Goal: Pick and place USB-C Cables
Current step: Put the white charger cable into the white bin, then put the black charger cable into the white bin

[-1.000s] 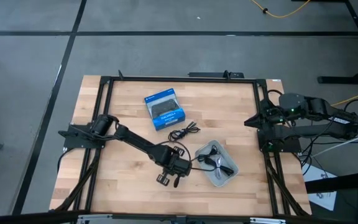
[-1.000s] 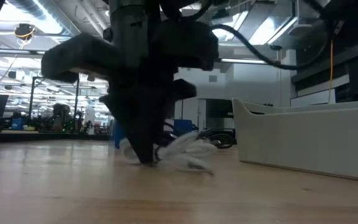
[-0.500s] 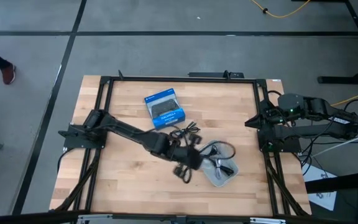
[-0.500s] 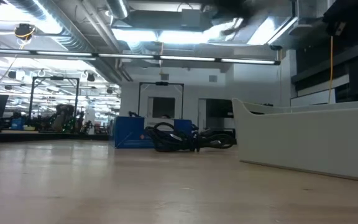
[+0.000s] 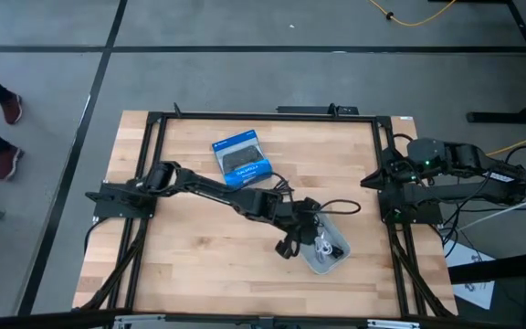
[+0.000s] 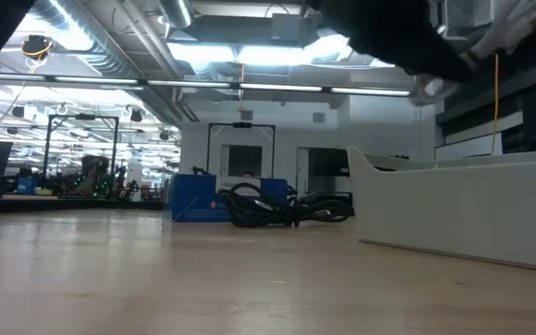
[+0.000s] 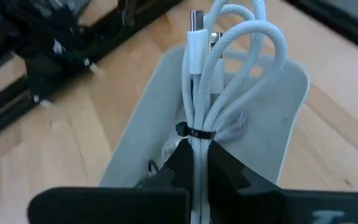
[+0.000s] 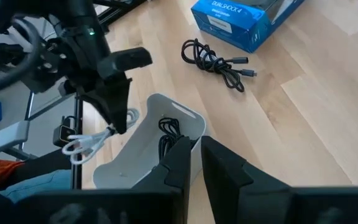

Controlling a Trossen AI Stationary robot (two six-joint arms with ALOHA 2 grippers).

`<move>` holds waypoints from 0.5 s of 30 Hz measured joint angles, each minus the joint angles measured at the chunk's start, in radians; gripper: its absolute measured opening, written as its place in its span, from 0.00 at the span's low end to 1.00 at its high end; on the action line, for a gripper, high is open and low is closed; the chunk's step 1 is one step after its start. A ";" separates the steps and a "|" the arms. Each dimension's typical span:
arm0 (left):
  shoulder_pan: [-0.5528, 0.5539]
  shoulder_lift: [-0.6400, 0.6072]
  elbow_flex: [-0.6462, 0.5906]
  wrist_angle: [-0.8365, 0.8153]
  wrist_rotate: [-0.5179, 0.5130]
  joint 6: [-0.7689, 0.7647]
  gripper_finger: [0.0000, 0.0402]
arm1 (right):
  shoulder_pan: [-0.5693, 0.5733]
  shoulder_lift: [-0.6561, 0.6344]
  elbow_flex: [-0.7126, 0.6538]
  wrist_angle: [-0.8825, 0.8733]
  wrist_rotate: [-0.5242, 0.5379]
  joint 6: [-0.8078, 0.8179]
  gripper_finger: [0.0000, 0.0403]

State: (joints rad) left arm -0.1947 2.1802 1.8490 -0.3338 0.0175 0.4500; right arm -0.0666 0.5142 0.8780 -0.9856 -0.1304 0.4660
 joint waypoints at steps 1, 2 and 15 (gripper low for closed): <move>-0.001 0.006 0.002 0.018 -0.003 -0.002 0.03 | 0.000 0.000 0.000 -0.003 -0.001 0.000 0.11; -0.001 0.012 0.002 0.023 -0.015 -0.004 0.04 | 0.000 0.000 0.000 -0.004 0.000 0.000 0.11; 0.012 0.040 0.000 0.031 -0.089 -0.052 0.28 | 0.000 0.000 0.000 -0.028 -0.002 0.004 0.11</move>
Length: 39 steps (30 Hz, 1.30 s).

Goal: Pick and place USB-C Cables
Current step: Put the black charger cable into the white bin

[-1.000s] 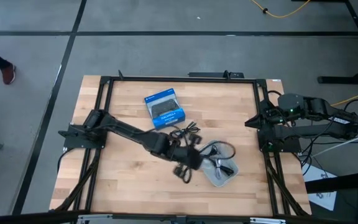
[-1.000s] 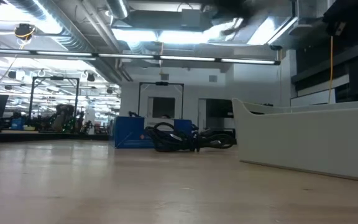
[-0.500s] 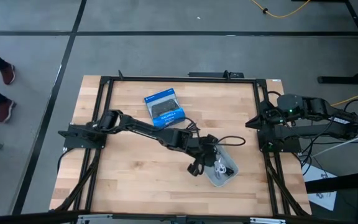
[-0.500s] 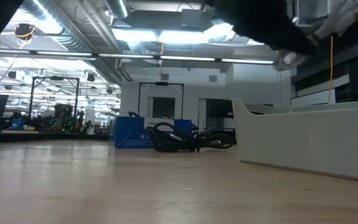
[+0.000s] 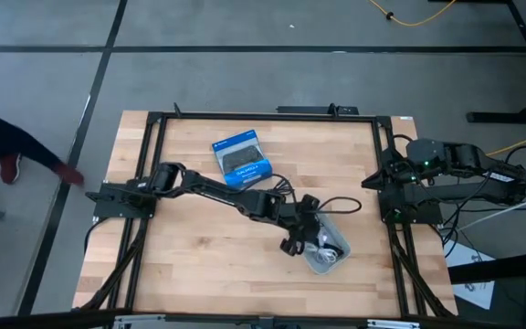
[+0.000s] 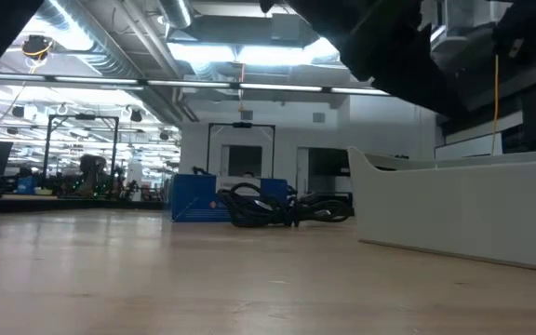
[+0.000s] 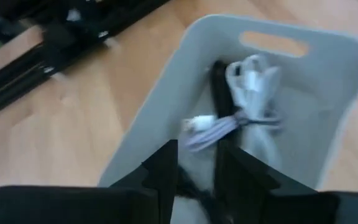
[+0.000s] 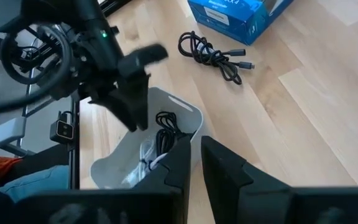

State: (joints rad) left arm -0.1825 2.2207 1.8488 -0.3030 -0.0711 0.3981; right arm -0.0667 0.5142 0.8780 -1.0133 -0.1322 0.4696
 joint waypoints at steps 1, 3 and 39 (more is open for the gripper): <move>0.000 -0.006 0.000 -0.009 -0.037 0.002 0.28 | 0.000 0.000 0.000 -0.002 0.000 0.000 0.11; -0.004 -0.020 0.000 -0.021 -0.136 0.020 0.28 | 0.000 0.000 0.000 -0.003 0.000 0.000 0.11; 0.037 -0.324 0.000 -1.056 -0.378 -0.447 0.27 | 0.081 -0.164 -0.551 0.827 0.087 0.067 0.11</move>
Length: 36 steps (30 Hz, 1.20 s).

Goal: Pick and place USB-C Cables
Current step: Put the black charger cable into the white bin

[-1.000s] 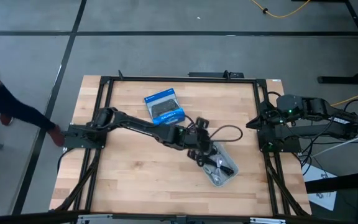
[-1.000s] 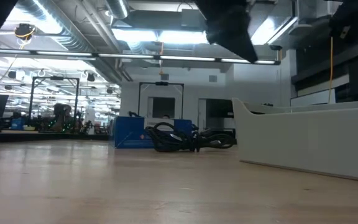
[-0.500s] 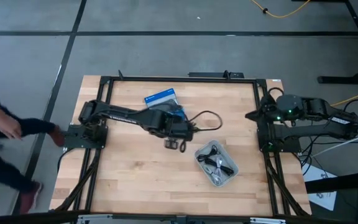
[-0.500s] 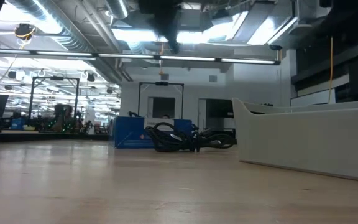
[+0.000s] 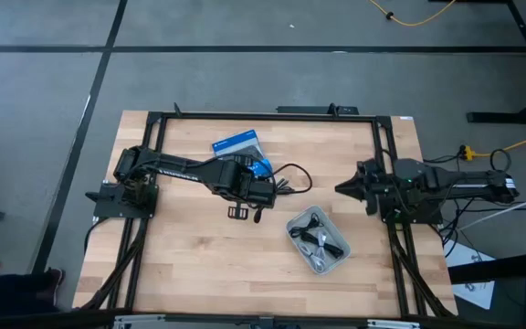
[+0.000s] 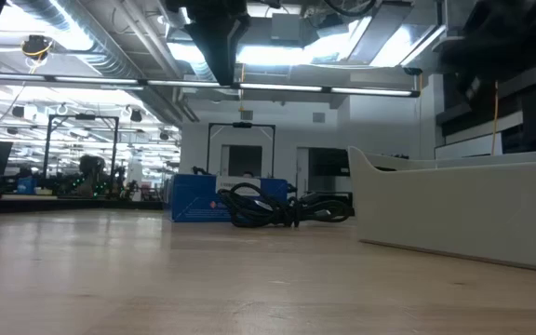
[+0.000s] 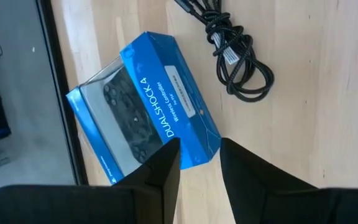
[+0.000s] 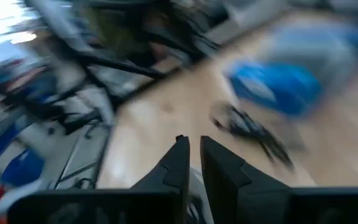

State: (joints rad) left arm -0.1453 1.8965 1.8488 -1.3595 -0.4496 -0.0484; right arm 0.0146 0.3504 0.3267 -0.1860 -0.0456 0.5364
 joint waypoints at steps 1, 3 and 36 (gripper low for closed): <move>0.001 0.000 0.000 0.001 0.000 -0.002 0.27 | 0.015 -0.018 -0.023 0.067 -0.019 -0.066 0.11; 0.005 0.000 0.000 0.002 0.000 -0.003 0.26 | 0.043 -0.057 -0.059 0.156 -0.066 -0.186 0.11; 0.005 0.000 0.000 0.075 -0.001 -0.047 0.25 | 0.125 -0.340 -0.320 0.241 0.228 -0.624 0.11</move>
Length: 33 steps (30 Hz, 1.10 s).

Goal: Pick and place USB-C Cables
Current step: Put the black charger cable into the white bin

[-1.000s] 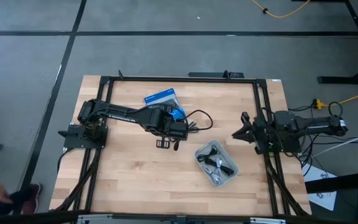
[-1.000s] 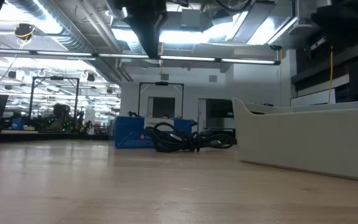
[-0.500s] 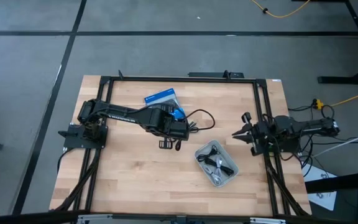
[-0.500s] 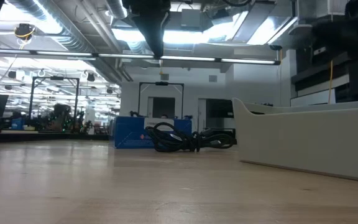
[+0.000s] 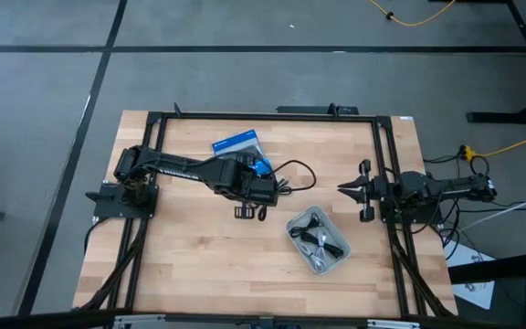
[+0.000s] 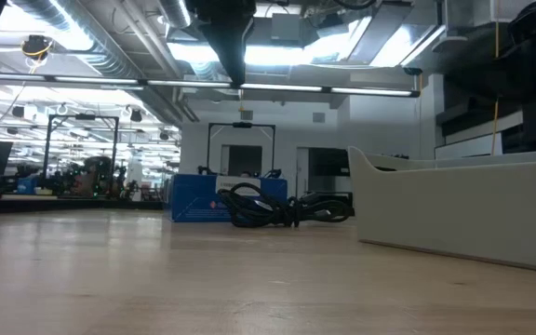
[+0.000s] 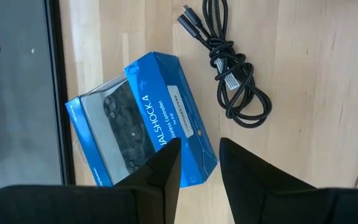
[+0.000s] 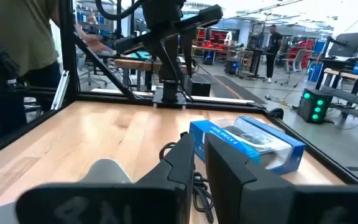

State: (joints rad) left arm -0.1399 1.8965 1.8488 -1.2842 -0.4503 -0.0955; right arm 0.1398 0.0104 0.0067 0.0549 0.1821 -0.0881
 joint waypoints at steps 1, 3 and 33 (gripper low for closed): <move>0.000 0.000 0.000 0.000 0.000 -0.004 0.25 | 0.000 0.000 0.000 0.001 0.001 0.000 0.11; 0.000 0.000 0.000 0.000 0.000 -0.007 0.25 | 0.000 0.000 0.000 0.001 0.009 -0.003 0.11; 0.049 0.015 -0.373 0.543 0.184 -0.113 0.45 | 0.000 0.001 0.000 -0.007 -0.055 0.061 0.11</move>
State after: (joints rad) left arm -0.0911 1.9118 1.4757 -0.7407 -0.2665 -0.2084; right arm 0.1398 0.0113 0.0067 0.0475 0.1272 -0.0269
